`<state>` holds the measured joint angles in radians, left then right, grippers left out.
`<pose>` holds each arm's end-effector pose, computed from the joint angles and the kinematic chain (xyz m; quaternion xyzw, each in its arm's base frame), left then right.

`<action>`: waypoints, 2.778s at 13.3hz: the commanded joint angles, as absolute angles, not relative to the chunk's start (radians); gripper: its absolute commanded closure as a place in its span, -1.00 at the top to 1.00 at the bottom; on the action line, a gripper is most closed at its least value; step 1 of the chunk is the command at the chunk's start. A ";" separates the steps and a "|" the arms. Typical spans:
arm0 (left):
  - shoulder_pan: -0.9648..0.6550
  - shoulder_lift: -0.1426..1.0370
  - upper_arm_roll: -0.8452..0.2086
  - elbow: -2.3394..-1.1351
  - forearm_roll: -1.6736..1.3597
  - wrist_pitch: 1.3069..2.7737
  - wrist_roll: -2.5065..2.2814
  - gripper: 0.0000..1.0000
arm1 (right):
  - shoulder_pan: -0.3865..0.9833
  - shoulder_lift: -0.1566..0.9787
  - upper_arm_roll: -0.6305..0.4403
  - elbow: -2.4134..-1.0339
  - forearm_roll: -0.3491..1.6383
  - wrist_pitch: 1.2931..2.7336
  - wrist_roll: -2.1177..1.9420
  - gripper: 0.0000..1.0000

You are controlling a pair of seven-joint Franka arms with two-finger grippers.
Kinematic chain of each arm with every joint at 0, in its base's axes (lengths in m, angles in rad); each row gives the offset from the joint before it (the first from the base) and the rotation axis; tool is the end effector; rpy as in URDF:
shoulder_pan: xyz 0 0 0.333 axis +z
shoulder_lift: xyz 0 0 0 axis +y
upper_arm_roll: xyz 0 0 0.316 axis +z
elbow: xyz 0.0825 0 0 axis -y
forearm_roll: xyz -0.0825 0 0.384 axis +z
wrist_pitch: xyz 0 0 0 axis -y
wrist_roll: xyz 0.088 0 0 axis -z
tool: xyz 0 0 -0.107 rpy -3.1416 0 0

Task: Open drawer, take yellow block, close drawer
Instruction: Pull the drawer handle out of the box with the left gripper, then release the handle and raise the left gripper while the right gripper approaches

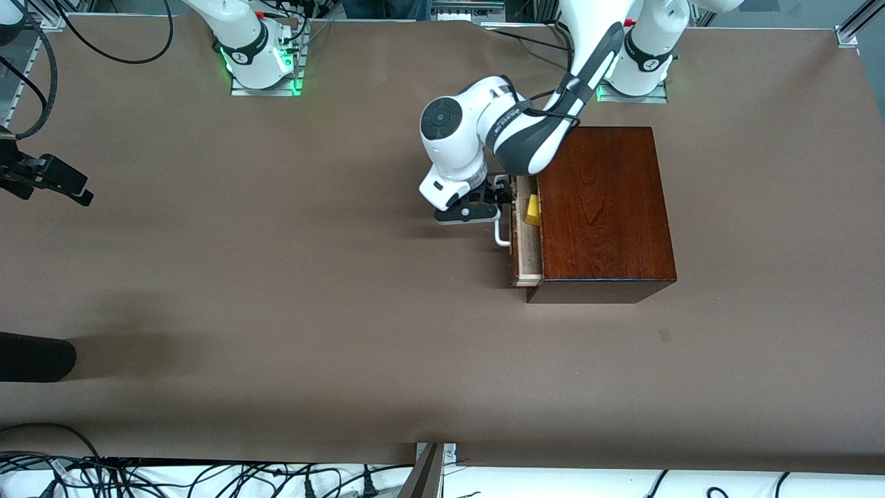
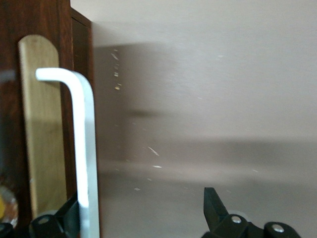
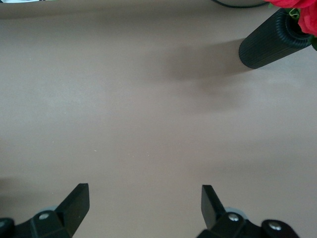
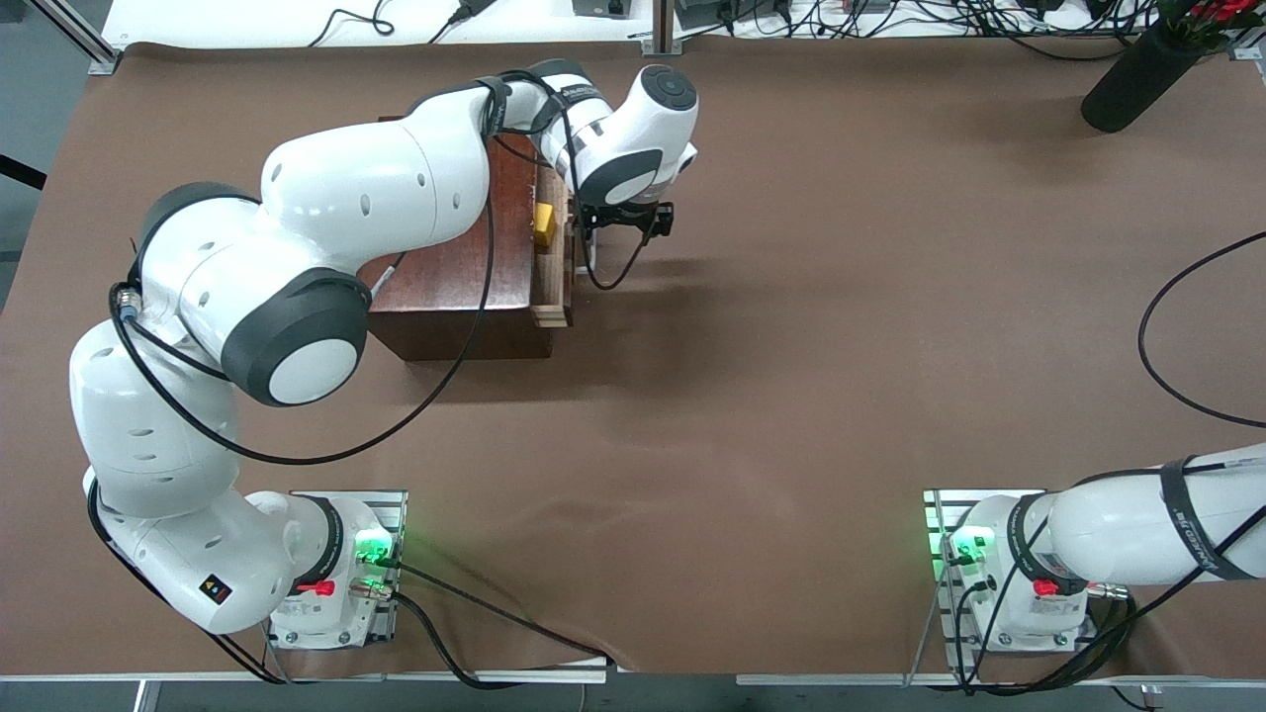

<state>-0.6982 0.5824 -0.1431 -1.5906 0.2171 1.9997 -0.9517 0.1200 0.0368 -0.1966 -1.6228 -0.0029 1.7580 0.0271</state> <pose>0.4684 -0.4863 0.2849 -0.9951 -0.0101 0.0088 0.0982 0.5802 -0.0428 0.5964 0.9974 -0.0513 0.0494 0.0062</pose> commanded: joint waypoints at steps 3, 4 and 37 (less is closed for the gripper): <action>-0.776 0.664 -0.123 -1.456 0.189 1.990 -0.988 1.00 | 0.117 0.046 -0.198 -1.614 0.020 1.755 0.020 1.00; -0.782 0.669 -0.120 -1.450 0.189 1.990 -1.000 1.00 | 0.117 0.046 -0.198 -1.614 0.018 1.753 0.021 1.00; -0.413 0.256 -0.103 -1.413 -0.060 1.594 -0.736 1.00 | 0.366 0.080 -0.184 -1.623 0.100 1.746 0.028 1.00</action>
<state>-0.5078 0.3551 -0.0815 -1.3234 -0.0269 1.6228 -0.8559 0.3082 0.0671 -0.1766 -1.6276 0.0841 1.7534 0.0279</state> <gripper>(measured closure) 0.000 0.000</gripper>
